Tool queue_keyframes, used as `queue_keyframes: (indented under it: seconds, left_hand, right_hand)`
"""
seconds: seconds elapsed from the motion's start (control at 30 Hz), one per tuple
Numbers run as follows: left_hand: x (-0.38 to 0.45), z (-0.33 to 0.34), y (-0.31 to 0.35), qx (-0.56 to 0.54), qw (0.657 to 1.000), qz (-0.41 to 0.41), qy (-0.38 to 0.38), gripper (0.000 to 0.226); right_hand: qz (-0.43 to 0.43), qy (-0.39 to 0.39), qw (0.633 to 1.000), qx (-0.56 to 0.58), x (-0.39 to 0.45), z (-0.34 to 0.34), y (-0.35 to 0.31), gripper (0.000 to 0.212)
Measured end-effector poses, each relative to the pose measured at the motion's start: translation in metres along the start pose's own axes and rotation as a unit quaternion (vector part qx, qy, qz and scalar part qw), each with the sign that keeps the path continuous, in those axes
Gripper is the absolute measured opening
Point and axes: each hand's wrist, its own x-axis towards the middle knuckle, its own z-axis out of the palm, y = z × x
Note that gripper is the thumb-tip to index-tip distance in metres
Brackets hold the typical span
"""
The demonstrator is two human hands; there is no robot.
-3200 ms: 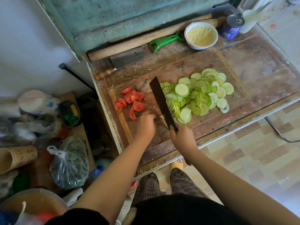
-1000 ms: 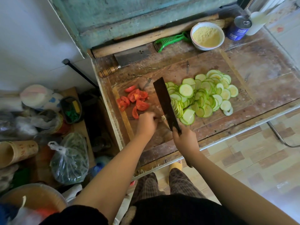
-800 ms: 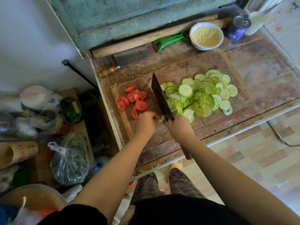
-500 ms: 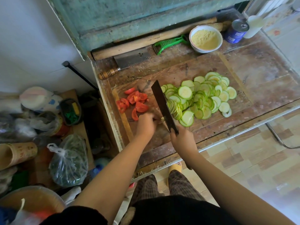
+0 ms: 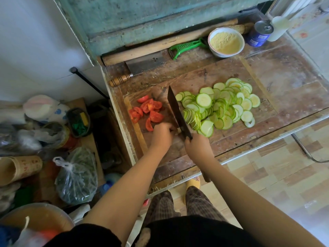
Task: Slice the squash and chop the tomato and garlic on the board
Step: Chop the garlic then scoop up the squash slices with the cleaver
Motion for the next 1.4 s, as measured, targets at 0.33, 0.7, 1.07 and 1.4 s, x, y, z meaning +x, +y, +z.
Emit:
queue_keyframes:
  seconds: [0.33,0.7,1.07,1.4]
  left_hand:
    - [-0.001,0.001,-0.004,0.025,1.000,0.013,-0.004,0.011]
    - [-0.003,0.000,-0.003,0.032,0.999,0.018,-0.012,0.014]
    - [-0.002,0.002,-0.004,0.030,1.000,0.005,-0.007,0.014]
    - [-0.003,0.000,-0.002,0.018,1.000,0.010,0.000,0.010]
  right_hand:
    - [-0.013,0.036,0.999,0.013,-0.019,0.011,0.017,0.022]
    - [-0.014,0.044,0.999,0.014,-0.028,0.012,0.021,0.022]
    - [-0.006,0.049,0.998,0.033,-0.023,0.012,0.018,0.023]
    - [0.007,0.018,0.999,0.037,0.000,0.007,0.002,0.017]
